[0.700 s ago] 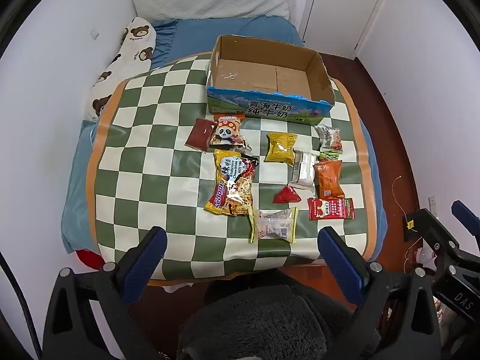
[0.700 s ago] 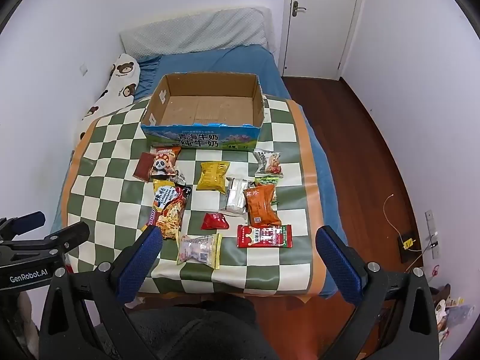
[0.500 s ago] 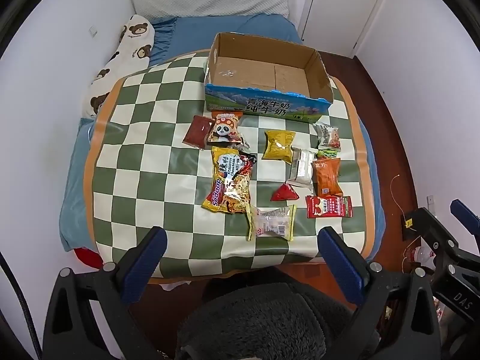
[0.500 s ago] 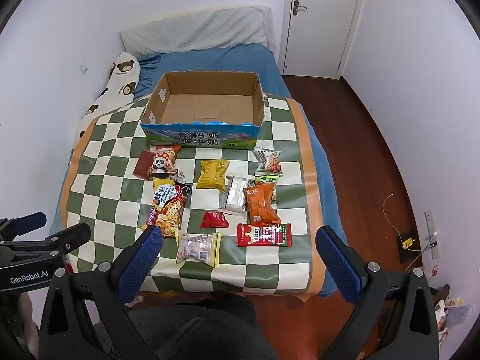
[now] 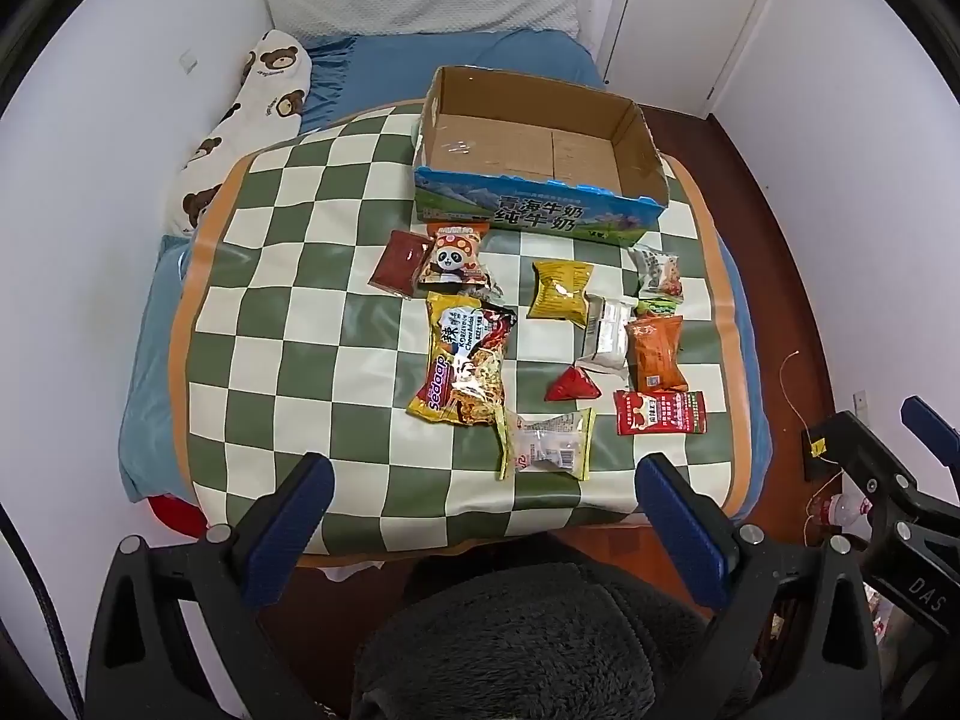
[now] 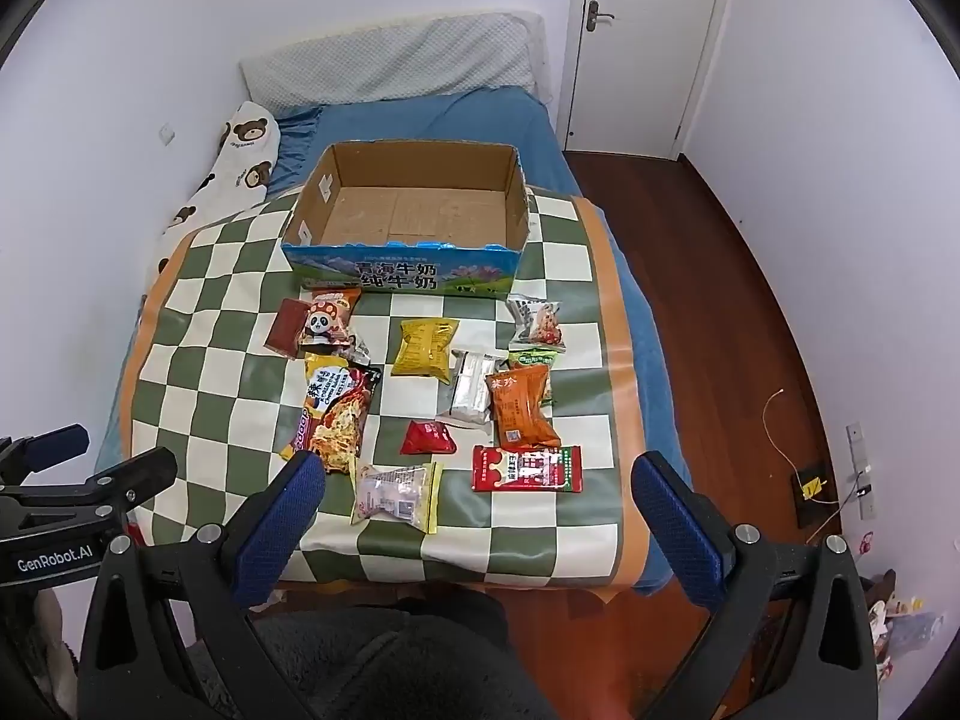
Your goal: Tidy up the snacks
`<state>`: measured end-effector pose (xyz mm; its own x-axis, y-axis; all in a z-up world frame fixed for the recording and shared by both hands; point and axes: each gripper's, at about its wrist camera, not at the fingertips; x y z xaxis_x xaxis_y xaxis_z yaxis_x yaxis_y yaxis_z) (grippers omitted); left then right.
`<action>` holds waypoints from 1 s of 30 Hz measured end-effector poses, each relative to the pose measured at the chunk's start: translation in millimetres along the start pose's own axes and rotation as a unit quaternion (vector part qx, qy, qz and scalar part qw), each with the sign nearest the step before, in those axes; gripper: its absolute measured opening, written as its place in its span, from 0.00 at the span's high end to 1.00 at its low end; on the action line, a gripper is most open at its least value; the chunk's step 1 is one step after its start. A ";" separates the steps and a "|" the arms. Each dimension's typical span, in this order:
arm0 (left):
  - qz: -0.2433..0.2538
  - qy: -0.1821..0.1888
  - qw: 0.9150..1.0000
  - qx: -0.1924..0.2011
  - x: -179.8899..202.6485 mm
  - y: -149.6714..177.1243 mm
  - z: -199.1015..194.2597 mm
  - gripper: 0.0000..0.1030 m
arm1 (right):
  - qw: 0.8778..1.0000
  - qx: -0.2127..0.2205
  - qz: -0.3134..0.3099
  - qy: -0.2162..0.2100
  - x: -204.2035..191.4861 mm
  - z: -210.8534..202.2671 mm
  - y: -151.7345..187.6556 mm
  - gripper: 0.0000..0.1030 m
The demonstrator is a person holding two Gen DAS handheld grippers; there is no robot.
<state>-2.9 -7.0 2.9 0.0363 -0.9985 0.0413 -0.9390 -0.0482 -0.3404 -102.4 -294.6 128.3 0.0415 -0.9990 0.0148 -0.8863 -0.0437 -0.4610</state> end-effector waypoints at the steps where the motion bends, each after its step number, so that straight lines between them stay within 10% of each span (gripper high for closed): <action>1: 0.000 -0.001 1.000 0.000 1.3 0.0 -0.7 0.00 | 1.000 0.000 0.000 0.001 0.2 0.2 0.3 0.00; 30: -0.004 -0.002 1.000 0.010 -21.9 0.7 -3.9 0.00 | 1.000 0.007 -0.003 0.007 -6.9 0.0 3.2 0.00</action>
Point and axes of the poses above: each gripper's, at about its wrist camera, not at the fingertips, and z roughly the way its jaws point, x to its right, y to its underside, and after that the axes turned 2 degrees about x, right-handed
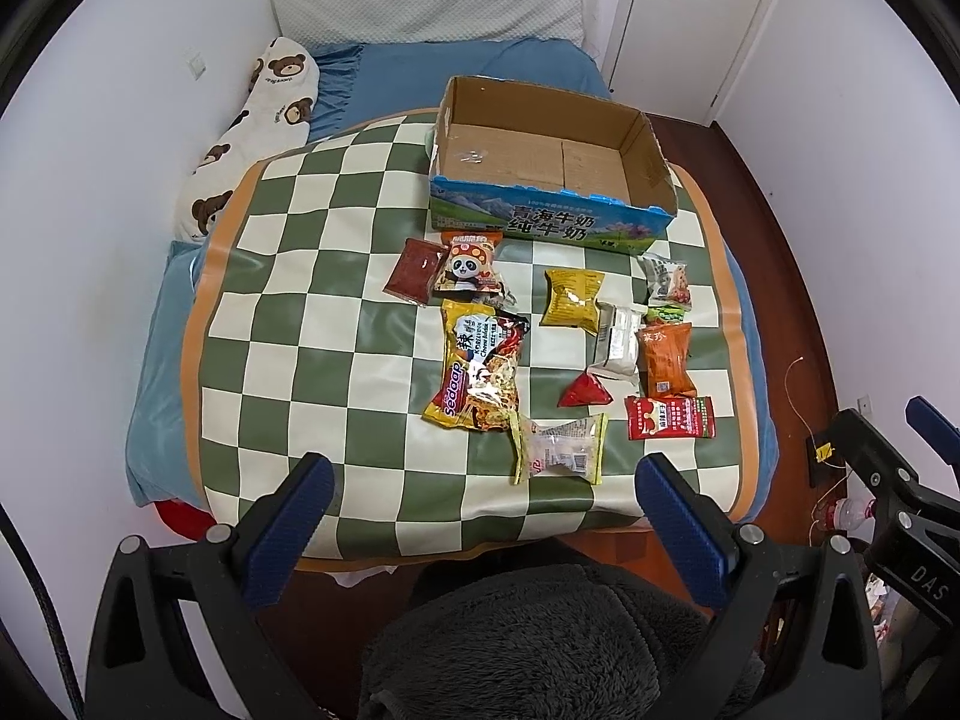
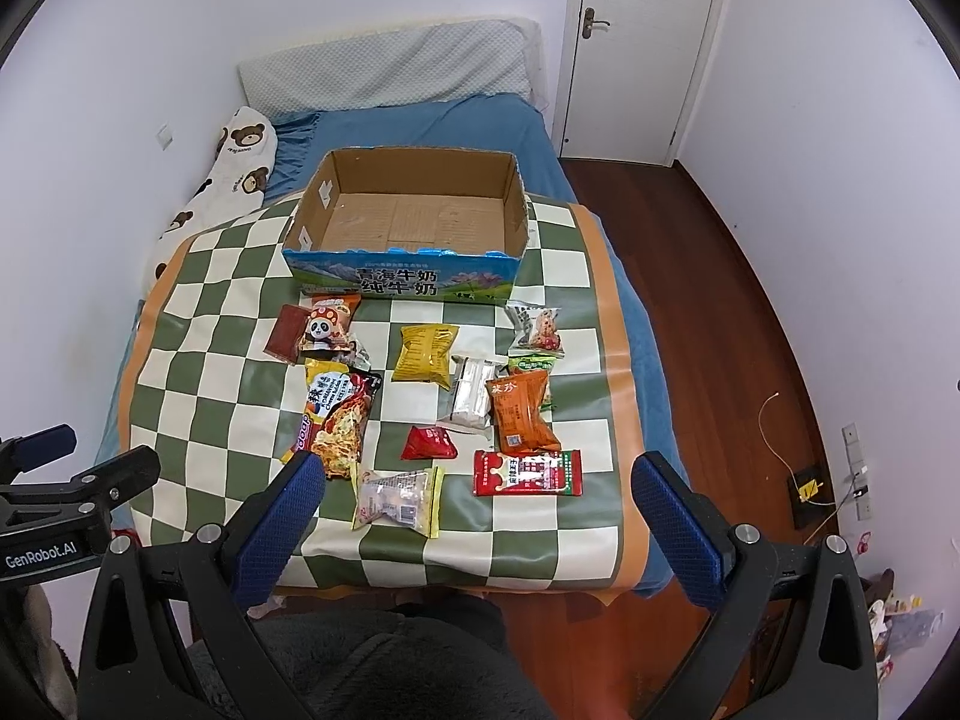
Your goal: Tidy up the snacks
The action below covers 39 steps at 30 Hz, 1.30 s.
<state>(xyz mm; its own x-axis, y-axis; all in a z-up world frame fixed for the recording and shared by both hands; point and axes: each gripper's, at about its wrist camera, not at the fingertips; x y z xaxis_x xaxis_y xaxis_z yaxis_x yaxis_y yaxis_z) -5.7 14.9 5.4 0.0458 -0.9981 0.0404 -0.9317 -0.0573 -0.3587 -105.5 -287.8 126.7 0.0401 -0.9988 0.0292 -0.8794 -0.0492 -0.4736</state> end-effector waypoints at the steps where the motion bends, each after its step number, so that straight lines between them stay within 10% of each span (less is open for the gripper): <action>1: 0.000 0.000 1.000 0.000 -0.1 0.0 -0.1 0.00 | 1.000 0.001 0.000 0.000 -0.2 0.2 0.4 0.00; 39: -0.003 -0.005 1.000 0.000 -4.8 -4.0 7.1 0.00 | 1.000 -0.003 0.006 -0.010 -3.5 1.0 -7.2 0.00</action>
Point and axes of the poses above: each gripper's, at about its wrist camera, not at the fingertips, and z roughly the way its jaws point, x to its right, y to its underside, and after that the axes turned 2 degrees about x, right-handed
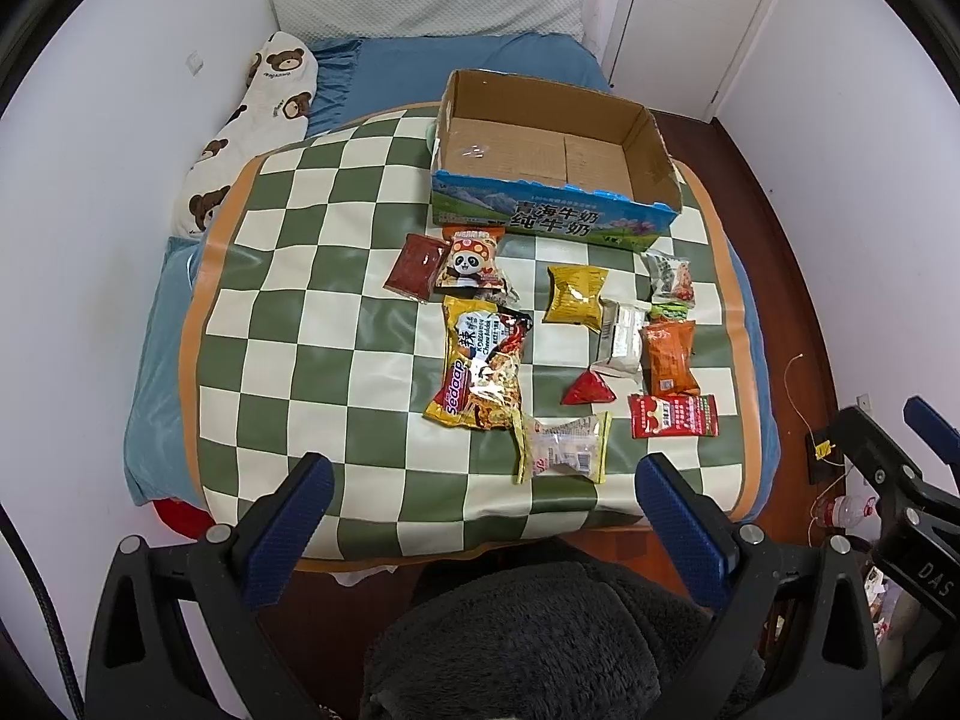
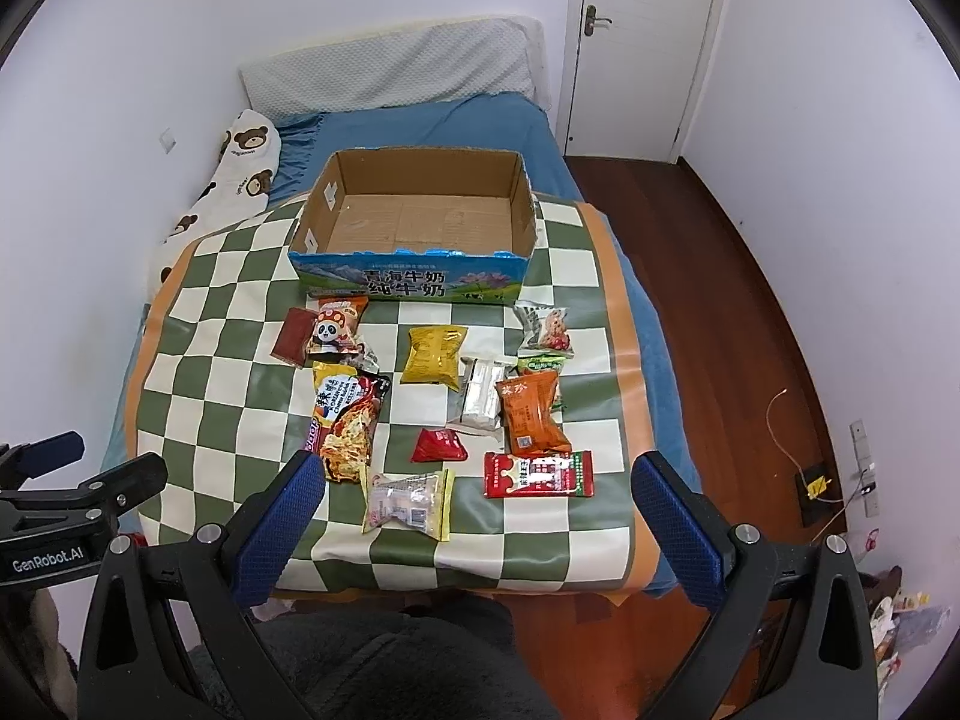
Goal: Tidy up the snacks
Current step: 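Grasp the Cheese Buldak noodle pack with the left tool while the right tool grasps the orange packet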
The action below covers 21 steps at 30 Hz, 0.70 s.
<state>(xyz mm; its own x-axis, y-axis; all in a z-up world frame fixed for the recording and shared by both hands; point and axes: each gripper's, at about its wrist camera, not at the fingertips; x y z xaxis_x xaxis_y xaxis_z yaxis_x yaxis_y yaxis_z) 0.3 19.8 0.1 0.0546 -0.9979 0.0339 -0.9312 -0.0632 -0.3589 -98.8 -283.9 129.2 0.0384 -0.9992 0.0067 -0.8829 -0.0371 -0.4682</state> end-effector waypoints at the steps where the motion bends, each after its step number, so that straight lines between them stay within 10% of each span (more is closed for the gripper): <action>1: -0.001 -0.007 1.000 0.005 -1.0 -0.3 5.7 0.00 | 1.000 0.000 0.003 -0.002 0.7 3.6 1.7 0.00; 21: 0.014 -0.065 0.985 -0.160 -10.2 -39.5 291.6 0.00 | 0.990 -0.117 0.084 0.003 80.7 289.6 5.8 0.00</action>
Point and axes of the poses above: each gripper's, at about its wrist camera, not at the fingertips, and z roughly the way its jaws point, x to its right, y to its underside, and after that the axes turned 2 degrees about x, right-handed
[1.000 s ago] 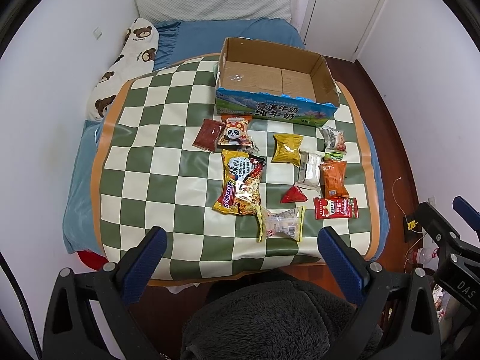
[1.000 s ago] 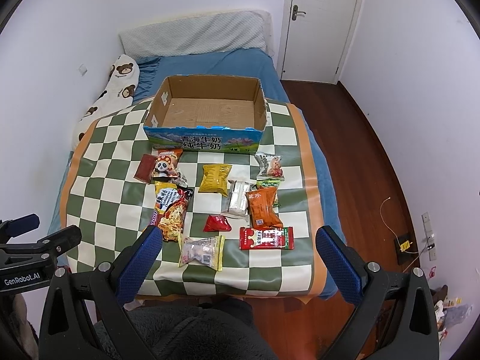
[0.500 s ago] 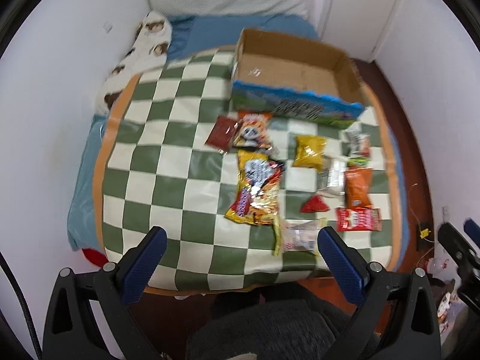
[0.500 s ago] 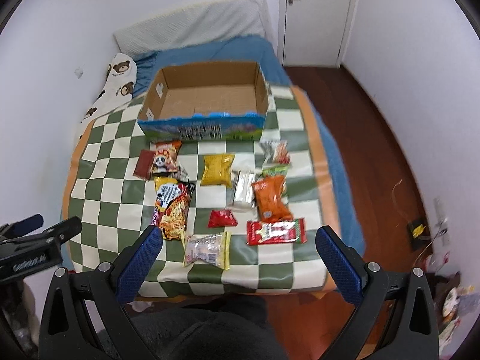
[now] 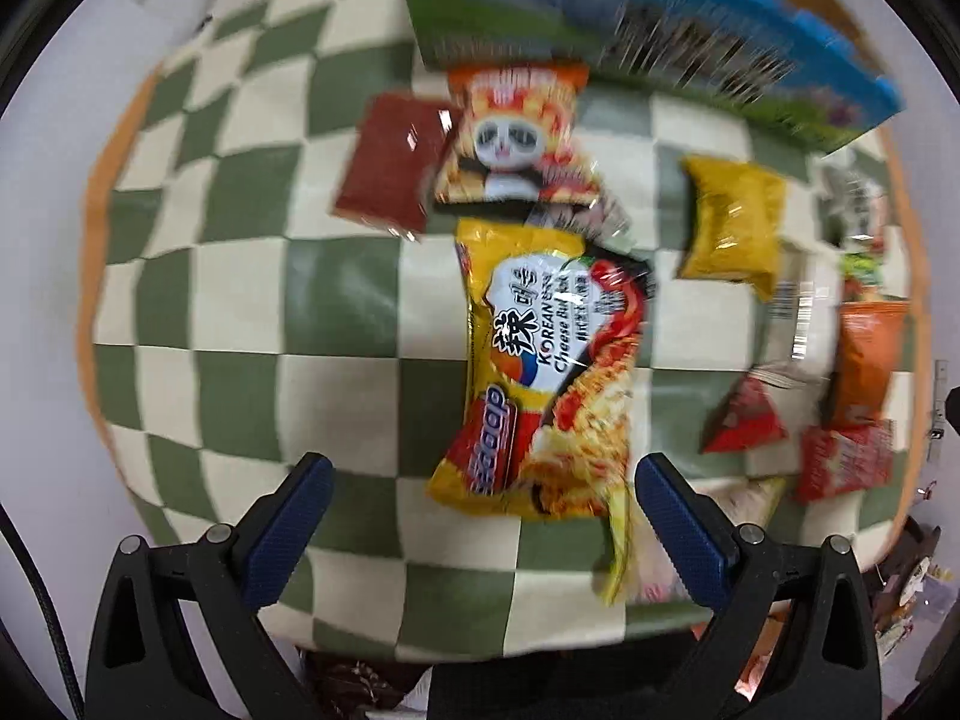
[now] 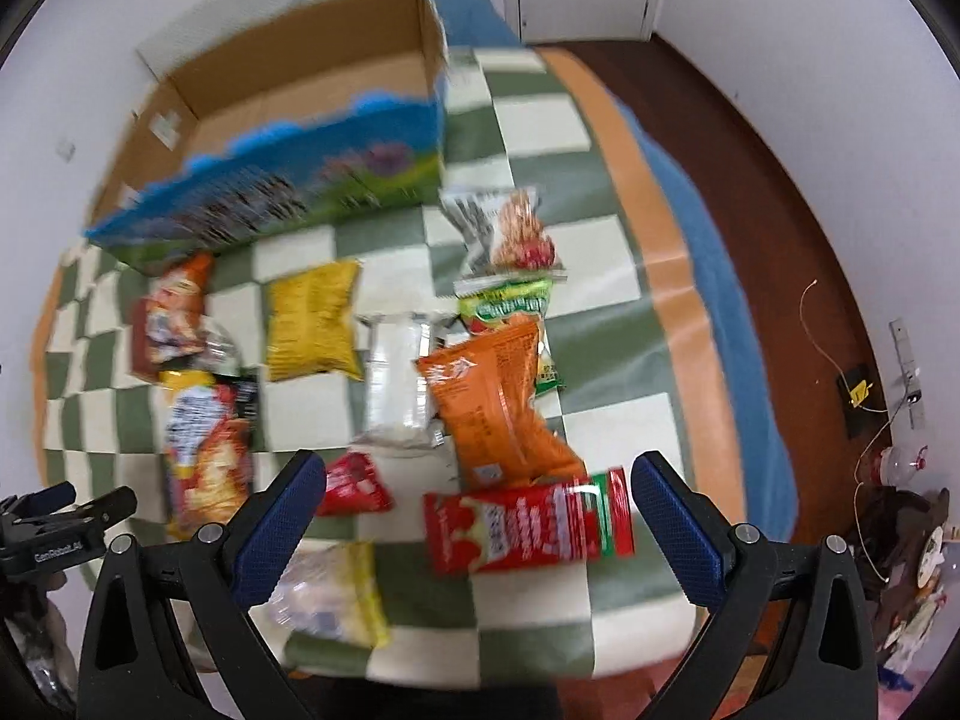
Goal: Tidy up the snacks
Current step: 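Grasp the Cheese Buldak noodle pack with the left tool while the right tool grasps the orange packet, then carry both packets into the cardboard box and open both tools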
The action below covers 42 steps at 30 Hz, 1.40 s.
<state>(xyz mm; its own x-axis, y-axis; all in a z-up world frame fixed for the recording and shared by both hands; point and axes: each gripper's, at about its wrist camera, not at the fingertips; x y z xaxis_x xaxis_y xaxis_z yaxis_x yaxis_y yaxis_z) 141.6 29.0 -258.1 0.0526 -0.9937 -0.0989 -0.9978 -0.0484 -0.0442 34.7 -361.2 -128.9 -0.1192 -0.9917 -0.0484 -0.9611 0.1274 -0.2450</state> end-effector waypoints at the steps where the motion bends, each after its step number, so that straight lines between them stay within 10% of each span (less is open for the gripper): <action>1: 0.003 0.003 1.000 -0.012 3.2 -3.7 13.4 0.00 | 1.000 -0.005 -0.002 0.001 2.0 12.5 -2.2 0.00; 11: 0.020 0.026 0.998 -0.056 30.5 -19.6 81.3 0.01 | 0.997 -0.065 -0.034 0.004 7.2 102.8 -5.5 0.04; 19: 0.022 0.015 0.999 -0.030 52.1 -22.7 74.5 0.21 | 0.996 -0.081 -0.015 -0.017 14.4 135.6 -6.4 0.42; 25: -0.027 0.029 0.999 -0.023 34.3 -10.5 61.1 0.18 | 0.990 -0.102 0.079 -0.052 35.8 146.2 -14.7 0.42; 33: -0.016 0.007 1.000 -0.016 43.5 1.4 68.2 0.17 | 0.993 -0.110 0.031 -0.005 16.6 156.7 -12.6 0.29; 42: -0.044 -0.012 0.999 0.018 53.1 32.3 35.7 0.17 | 0.996 -0.087 0.012 0.013 -4.1 156.6 4.6 0.47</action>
<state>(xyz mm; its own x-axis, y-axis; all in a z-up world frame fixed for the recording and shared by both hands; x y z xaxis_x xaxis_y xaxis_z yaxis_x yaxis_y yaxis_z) 113.6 -21.8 -300.3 0.1404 -0.9832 -0.1167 -0.9875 -0.1305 -0.0887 69.8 -353.9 -281.5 -0.1465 -0.9889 -0.0256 -0.9864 0.1480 -0.0716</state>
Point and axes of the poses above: each gripper's, at about its wrist camera, not at the fingertips, and z roughly the way its jaws point, x to its right, y to its underside, and after that the axes turned 2 degrees about x, right-handed
